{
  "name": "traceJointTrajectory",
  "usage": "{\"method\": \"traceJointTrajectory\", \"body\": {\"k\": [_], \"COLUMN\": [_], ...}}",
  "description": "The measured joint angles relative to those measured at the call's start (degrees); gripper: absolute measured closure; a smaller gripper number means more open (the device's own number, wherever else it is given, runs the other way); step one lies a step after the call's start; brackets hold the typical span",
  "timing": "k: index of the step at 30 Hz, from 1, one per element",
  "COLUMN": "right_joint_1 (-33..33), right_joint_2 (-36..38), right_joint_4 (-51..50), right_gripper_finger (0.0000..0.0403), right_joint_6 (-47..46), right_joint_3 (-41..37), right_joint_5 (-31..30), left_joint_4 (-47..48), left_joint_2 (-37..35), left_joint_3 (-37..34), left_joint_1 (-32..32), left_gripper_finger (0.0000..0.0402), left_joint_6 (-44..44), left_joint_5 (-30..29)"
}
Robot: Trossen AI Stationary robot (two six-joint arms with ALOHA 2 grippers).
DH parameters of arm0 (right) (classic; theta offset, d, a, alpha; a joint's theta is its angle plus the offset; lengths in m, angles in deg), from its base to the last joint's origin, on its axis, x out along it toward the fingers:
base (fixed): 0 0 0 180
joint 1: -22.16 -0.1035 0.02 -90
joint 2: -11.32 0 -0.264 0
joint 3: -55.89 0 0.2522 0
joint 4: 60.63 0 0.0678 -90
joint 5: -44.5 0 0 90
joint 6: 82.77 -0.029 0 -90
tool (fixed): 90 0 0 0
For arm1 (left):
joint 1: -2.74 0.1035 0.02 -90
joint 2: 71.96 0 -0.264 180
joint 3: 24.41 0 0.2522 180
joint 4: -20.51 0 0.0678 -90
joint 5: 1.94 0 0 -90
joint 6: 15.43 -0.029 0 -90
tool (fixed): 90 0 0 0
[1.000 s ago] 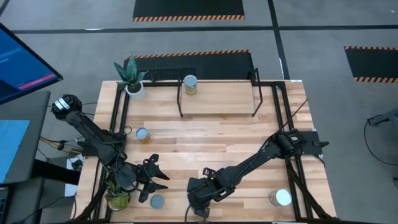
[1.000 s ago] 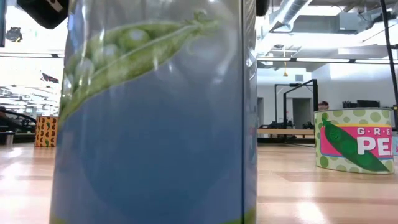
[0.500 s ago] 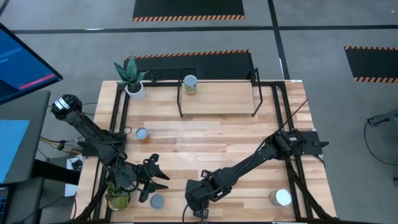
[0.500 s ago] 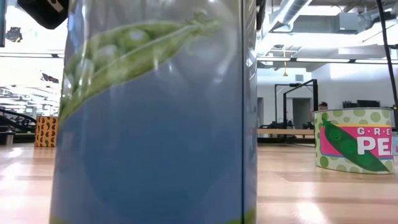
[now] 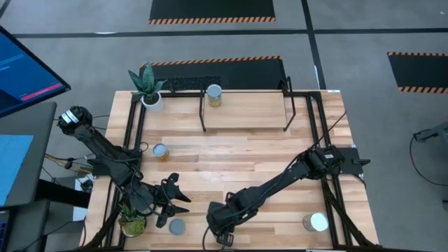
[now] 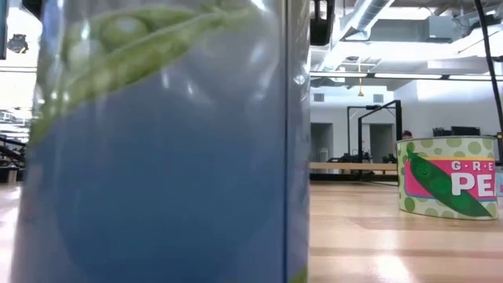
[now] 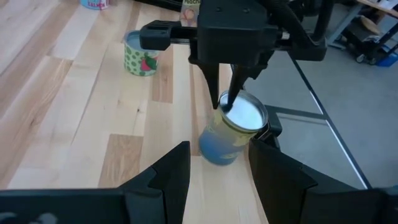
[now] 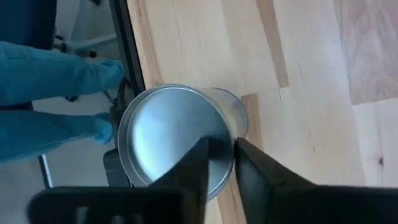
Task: Pick and place cans onto a shelf
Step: Put the canned peas on the shelf
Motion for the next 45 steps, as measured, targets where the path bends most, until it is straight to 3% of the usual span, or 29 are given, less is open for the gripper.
{"method": "traceJointTrajectory", "body": {"k": [5,9,16,22,28,35,40,45], "right_joint_1": [1.42,3.18,8.92,16.49,26.86,40.44,47.97,50.88], "right_joint_2": [-0.01,0.35,1.62,4.45,8.57,9.22,8.10,8.34], "right_joint_4": [-0.03,-2.63,-19.05,-30.21,-31.73,-27.42,-23.48,-19.03], "right_gripper_finger": [0.0391,0.0397,0.0399,0.0401,0.0402,0.0402,0.0403,0.0403], "right_joint_6": [0.04,0.04,1.51,1.76,6.51,19.17,26.61,31.07], "right_joint_3": [0.02,0.51,8.78,14.01,14.14,14.01,13.95,12.95], "right_joint_5": [0.21,0.16,-4.53,-10.70,-16.86,-15.09,-8.75,-5.00], "left_joint_4": [0.08,0.13,1.46,14.37,24.89,25.70,23.66,17.62], "left_joint_2": [0.00,0.00,-2.51,-13.19,-27.73,-36.33,-35.79,-31.78], "left_joint_3": [0.00,0.00,0.00,0.00,-2.29,-5.16,-6.10,-6.10], "left_joint_1": [0.00,0.00,0.00,0.10,1.07,8.92,16.00,21.75], "left_gripper_finger": [0.0249,0.0249,0.0249,0.0249,0.0249,0.0249,0.0249,0.0249], "left_joint_6": [-0.41,-2.47,-8.81,-16.04,-20.91,-23.79,-22.16,-21.99], "left_joint_5": [-0.02,-0.05,-0.05,-0.37,-5.61,-9.93,-10.49,-10.10]}}
